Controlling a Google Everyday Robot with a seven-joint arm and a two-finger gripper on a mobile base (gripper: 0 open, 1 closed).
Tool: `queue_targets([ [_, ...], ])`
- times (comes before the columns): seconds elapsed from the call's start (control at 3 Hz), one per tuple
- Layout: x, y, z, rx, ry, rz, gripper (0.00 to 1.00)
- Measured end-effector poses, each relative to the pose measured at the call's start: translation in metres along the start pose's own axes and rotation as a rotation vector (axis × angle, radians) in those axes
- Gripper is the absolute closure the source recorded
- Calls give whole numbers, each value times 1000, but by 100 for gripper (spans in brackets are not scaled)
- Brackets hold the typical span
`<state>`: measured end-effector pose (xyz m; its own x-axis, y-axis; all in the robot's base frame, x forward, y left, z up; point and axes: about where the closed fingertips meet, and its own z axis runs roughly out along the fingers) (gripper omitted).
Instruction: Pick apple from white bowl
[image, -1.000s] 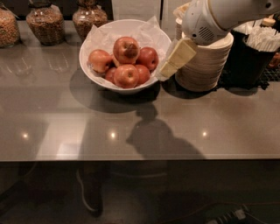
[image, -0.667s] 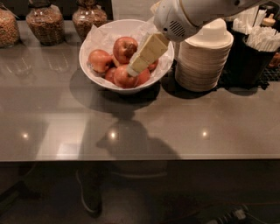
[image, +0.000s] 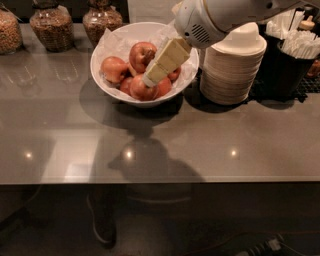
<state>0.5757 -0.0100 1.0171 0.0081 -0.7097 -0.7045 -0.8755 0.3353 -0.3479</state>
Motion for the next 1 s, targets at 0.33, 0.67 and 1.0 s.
queue_targets([
  [0.33, 4, -2, 16, 22, -38, -3, 0],
  [0.67, 4, -10, 34, 51, -67, 2, 0],
  [1.0, 6, -19, 48, 76, -73, 15, 0],
])
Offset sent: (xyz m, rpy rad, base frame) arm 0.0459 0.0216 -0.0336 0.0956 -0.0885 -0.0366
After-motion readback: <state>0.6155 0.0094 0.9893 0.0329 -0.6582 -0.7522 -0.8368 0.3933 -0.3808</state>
